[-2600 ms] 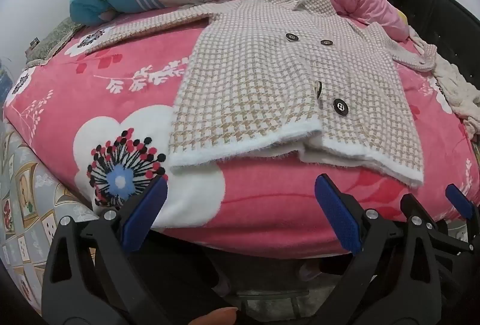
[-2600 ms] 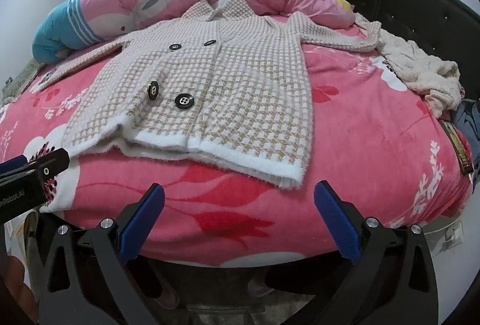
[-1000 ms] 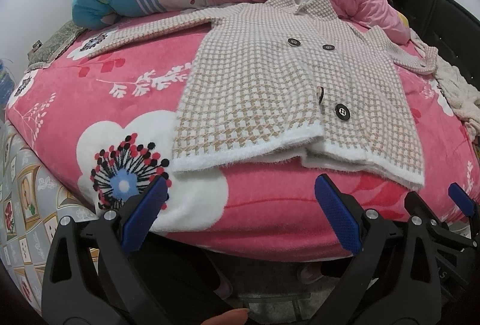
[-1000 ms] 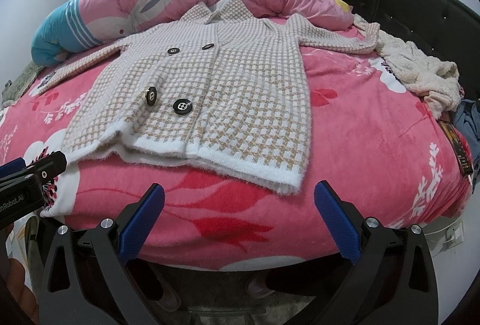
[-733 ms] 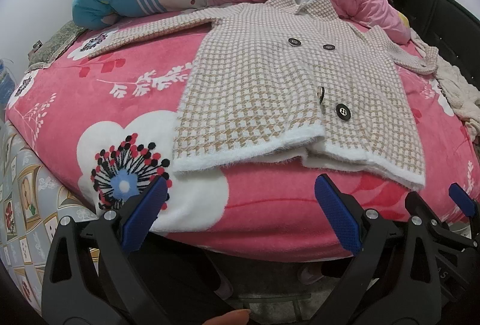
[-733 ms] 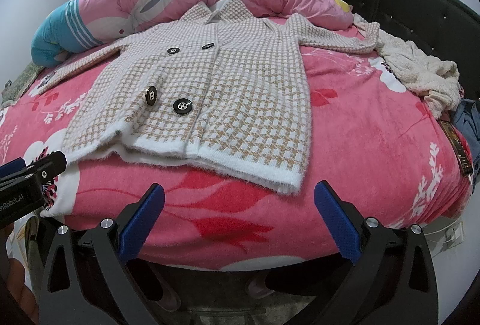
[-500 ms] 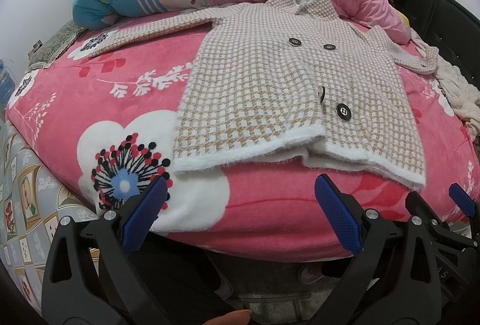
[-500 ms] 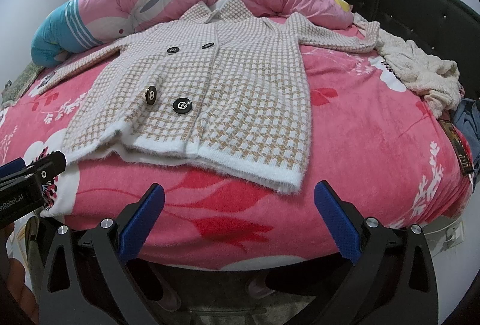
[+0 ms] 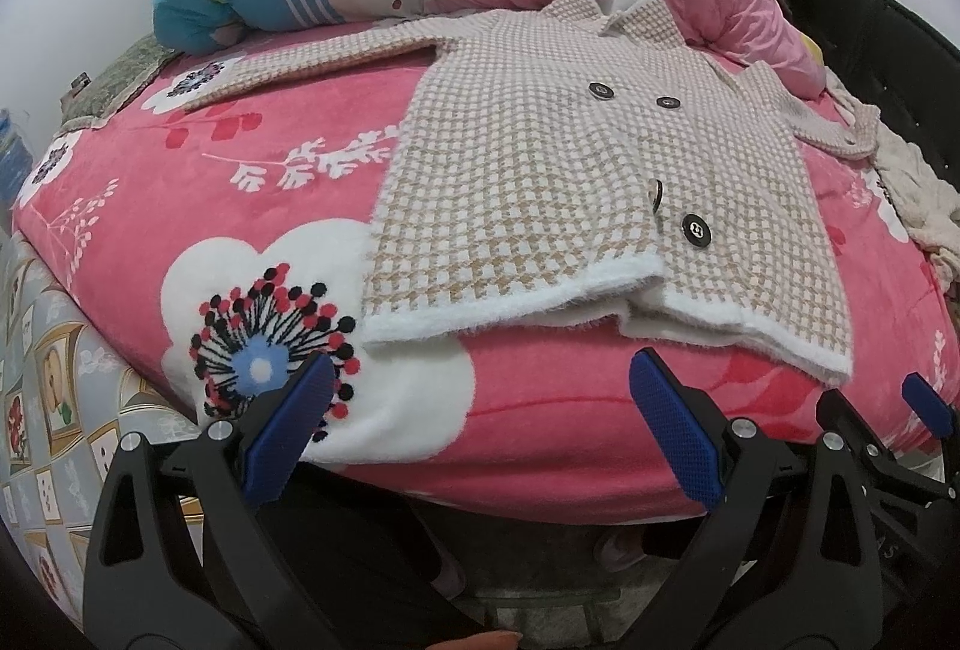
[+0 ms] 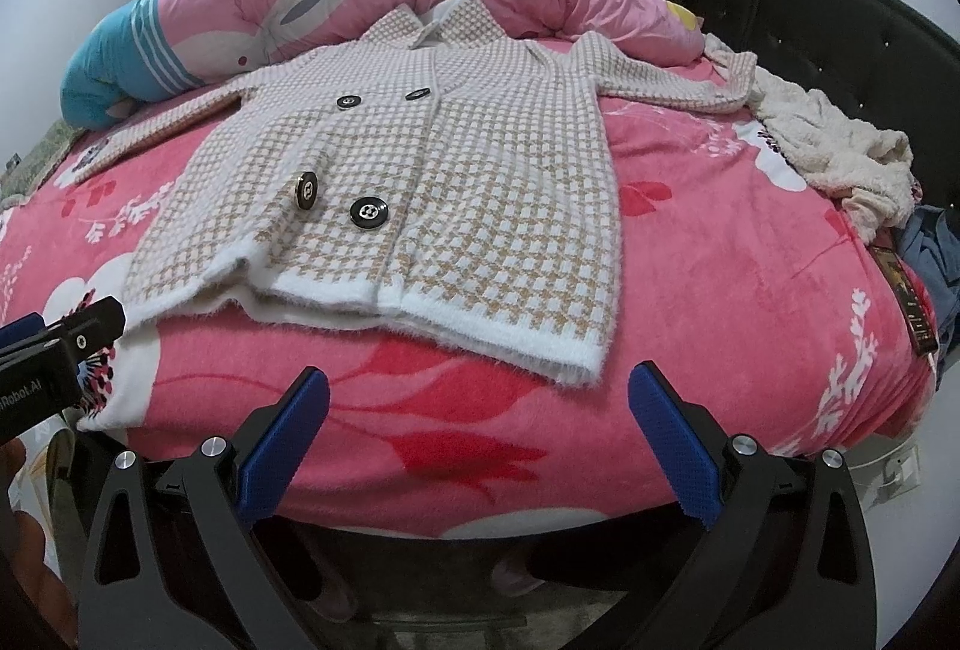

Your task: Fold large clothes

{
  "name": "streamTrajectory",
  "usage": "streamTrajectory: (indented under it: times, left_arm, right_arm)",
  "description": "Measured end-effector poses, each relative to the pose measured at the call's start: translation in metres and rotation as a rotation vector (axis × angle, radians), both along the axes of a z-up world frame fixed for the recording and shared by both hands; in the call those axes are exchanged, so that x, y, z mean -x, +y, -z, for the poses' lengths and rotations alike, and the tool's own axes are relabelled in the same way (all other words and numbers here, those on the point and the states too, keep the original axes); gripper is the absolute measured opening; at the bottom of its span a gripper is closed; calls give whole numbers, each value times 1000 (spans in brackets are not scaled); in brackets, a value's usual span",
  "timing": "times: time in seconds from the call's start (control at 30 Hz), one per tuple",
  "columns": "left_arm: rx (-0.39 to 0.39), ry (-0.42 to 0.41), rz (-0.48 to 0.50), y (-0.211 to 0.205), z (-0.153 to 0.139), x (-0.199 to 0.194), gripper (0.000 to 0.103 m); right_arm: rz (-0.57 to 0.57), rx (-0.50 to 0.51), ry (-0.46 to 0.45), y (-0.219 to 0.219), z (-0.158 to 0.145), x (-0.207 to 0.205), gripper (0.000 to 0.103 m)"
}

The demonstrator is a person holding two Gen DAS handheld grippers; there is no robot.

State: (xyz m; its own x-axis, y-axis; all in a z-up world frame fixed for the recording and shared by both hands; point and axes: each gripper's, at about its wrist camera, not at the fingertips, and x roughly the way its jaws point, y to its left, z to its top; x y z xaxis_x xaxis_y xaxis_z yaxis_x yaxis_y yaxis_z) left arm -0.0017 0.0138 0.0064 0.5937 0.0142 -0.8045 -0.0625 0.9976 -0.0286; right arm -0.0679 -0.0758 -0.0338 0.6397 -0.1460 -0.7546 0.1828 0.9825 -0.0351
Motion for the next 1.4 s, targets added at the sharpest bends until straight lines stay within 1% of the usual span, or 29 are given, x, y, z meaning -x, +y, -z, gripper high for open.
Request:
streamTrajectory:
  times: [0.6, 0.77, 0.9, 0.97, 1.0, 1.1, 1.17, 1.2, 1.27, 1.33, 1.37, 1.4]
  left_arm:
    - [-12, 11, 1, -4, 1, -3, 95]
    - [-17, 20, 7, -6, 6, -9, 95]
    - [-21, 12, -18, 4, 11, -18, 95]
    - [-9, 4, -36, 14, 15, -26, 95]
    - [11, -3, -38, 22, 19, -31, 95]
    - [70, -25, -4, 39, 29, -45, 95]
    - [127, -27, 26, 48, 37, -54, 95]
    - [164, -16, 42, 54, 41, -61, 95]
    - [213, 22, 42, 62, 49, -77, 95]
    - [245, 35, 46, 67, 56, -88, 95]
    - [248, 36, 46, 68, 58, -93, 95]
    - [246, 25, 39, 70, 60, -98, 95]
  right_arm:
    - [13, -3, 6, -6, 1, -1, 97]
    - [19, -17, 16, -13, 6, -6, 97]
    - [46, -31, -2, -30, 7, -10, 97]
    - [63, -59, -20, -48, 8, -13, 97]
    - [68, -70, -26, -55, 9, -14, 97]
    - [71, -110, -29, -76, 15, -21, 97]
    - [57, -166, -22, -92, 22, -28, 97]
    - [45, -208, -15, -99, 26, -33, 97]
    - [32, -286, -1, -112, 35, -42, 97]
    - [18, -365, 11, -124, 44, -52, 97]
    - [15, -389, 14, -127, 47, -55, 97]
    - [11, -417, 16, -131, 51, -60, 93]
